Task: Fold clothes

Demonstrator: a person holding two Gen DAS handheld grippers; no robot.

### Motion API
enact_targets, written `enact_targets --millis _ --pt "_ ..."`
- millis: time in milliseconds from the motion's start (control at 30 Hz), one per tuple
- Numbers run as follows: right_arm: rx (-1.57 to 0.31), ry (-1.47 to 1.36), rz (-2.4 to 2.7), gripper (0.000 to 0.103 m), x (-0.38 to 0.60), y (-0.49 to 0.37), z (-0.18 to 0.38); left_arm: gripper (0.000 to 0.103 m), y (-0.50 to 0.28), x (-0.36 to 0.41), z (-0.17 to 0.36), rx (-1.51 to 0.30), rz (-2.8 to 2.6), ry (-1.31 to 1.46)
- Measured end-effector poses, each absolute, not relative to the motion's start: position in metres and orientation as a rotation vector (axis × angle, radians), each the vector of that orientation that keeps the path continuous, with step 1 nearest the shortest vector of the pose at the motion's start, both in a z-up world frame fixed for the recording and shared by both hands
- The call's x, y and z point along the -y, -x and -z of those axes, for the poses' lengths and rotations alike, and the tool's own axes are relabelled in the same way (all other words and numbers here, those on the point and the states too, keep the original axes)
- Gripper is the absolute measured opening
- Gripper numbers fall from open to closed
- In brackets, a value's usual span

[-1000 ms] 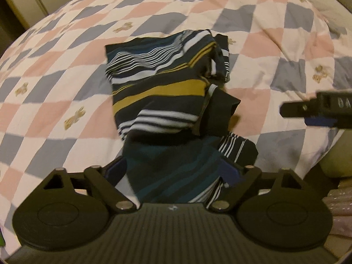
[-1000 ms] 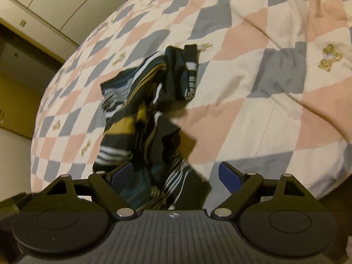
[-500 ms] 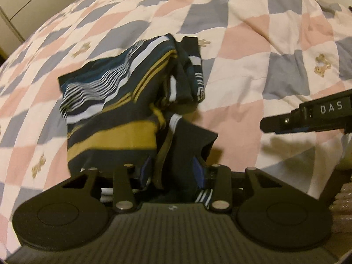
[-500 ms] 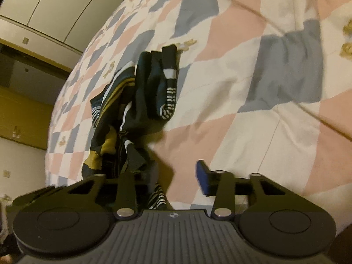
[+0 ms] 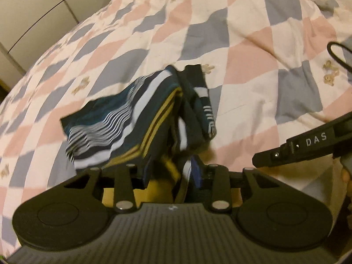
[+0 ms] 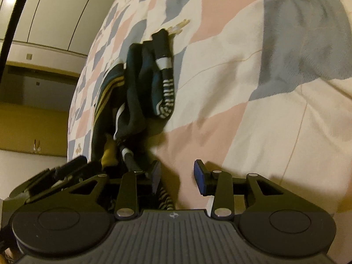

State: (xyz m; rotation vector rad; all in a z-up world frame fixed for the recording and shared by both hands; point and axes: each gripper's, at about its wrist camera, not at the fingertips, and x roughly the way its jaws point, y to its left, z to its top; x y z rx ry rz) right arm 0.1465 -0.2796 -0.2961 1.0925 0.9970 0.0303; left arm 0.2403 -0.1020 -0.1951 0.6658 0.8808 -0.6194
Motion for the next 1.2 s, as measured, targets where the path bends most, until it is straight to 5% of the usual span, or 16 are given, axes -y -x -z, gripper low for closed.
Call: enact_targets --millis 200,300,367,433,533,800,833,1033,1100,1133,1200 --pt "-1.000 -1.111 0.003 0.042 0.292 -0.146 0.306 0.028 -0.241 0.130 0.225 -0.835 0.638 -0.795" --pt "-1.002 -1.120 0.011 0.043 0.295 -0.144 0.309 0.041 -0.241 0.137 0.237 -0.820 0.648 -0.846" --pt "-1.004 -1.129 0.017 0.043 0.296 -0.142 0.312 0.035 -0.243 0.139 0.243 -0.810 0.654 -0.862" --pt "-1.005 -1.130 0.021 0.043 0.296 -0.142 0.313 0.014 -0.246 0.135 0.242 -0.795 0.656 -0.840" --pt "-1.009 -1.120 0.026 0.043 0.293 -0.142 0.314 0.012 -0.259 0.107 0.217 -0.780 0.614 -0.685" --pt "-1.015 -1.078 0.052 0.045 0.276 -0.143 0.303 0.007 -0.305 -0.105 0.122 -0.779 0.178 -0.159" --pt "-1.013 -1.076 0.056 0.045 0.272 -0.143 0.302 0.000 -0.308 -0.138 0.121 -0.790 0.058 -0.143" --pt "-0.997 -1.017 -0.014 0.048 0.225 -0.153 0.285 0.000 -0.309 -0.286 0.156 -1.044 -0.288 0.026" --pt "-0.991 -0.992 -0.046 0.051 0.208 -0.157 0.279 0.010 -0.300 -0.273 0.166 -1.086 -0.156 0.035" --pt "-0.992 -0.976 -0.064 0.054 0.198 -0.161 0.277 0.029 -0.297 -0.263 0.172 -1.113 -0.081 0.061" --pt "-1.000 -0.938 -0.104 0.057 0.178 -0.169 0.273 0.044 -0.290 -0.240 0.186 -1.164 0.068 0.144"
